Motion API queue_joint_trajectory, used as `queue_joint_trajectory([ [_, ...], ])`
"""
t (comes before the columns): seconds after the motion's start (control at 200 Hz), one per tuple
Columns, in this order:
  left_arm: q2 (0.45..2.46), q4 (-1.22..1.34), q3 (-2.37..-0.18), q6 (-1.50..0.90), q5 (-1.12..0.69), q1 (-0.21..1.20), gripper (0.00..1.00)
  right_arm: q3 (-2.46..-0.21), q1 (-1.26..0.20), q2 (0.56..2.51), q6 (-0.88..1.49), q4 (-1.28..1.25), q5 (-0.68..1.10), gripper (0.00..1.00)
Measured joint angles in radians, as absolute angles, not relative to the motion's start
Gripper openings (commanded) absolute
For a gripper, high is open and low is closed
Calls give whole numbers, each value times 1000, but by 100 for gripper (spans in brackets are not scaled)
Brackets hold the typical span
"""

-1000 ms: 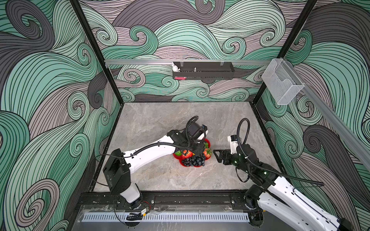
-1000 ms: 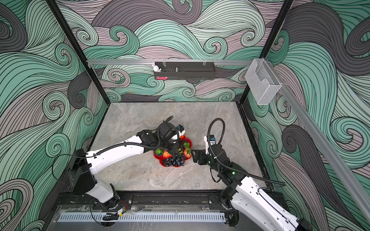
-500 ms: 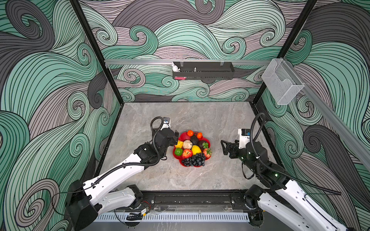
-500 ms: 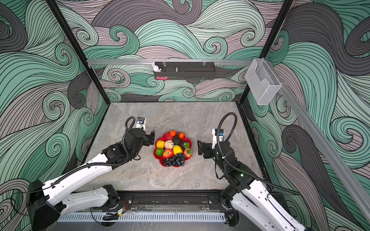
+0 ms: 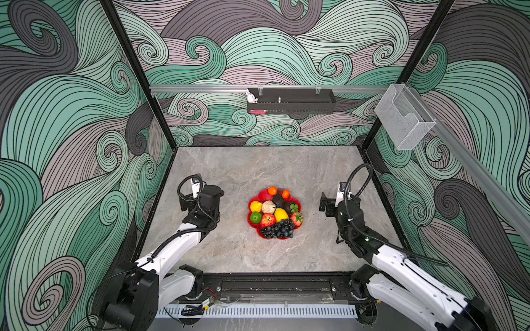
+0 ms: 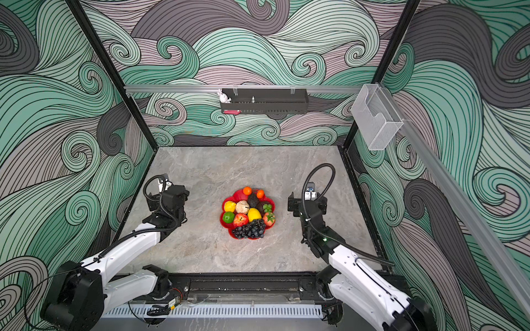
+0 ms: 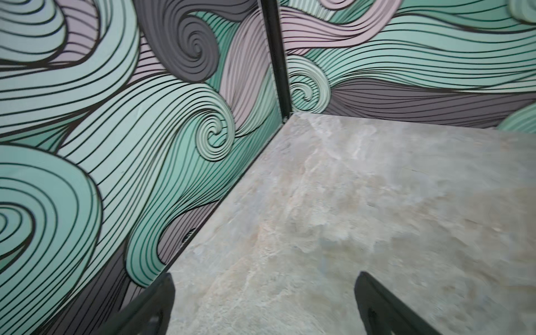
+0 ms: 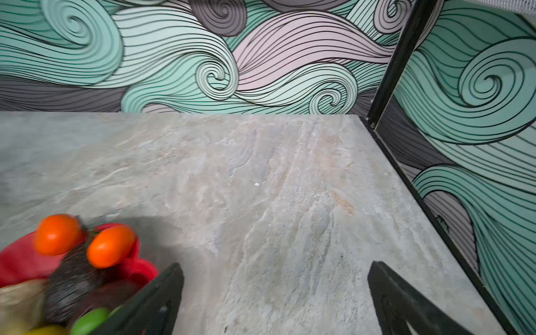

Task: Arrange fruit in a fruit bowl
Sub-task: Reset both arms

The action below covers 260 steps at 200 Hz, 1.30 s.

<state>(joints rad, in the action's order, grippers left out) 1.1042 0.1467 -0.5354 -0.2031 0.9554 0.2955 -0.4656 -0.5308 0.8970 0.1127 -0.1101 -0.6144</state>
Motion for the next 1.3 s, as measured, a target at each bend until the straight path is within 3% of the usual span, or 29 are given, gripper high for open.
queue_joint_trajectory([
  [0.4, 1238, 405, -363, -205, 760, 100, 99, -451, -345, 1398, -33, -485, -674, 100],
  [0.625, 1399, 689, -343, -186, 549, -23, 99, -394, -296, 1474, -143, -763, -566, 100],
  [0.856, 1528, 681, -432, -106, 244, -58, 99, -366, -139, 1494, -101, -859, -371, 100],
  [0.956, 1528, 682, -432, -93, 196, -59, 99, -356, -77, 1541, -70, -916, -311, 100],
  [1.301, 1528, 679, -432, -88, 152, -59, 99, -368, -68, 1547, -22, -882, -229, 100],
])
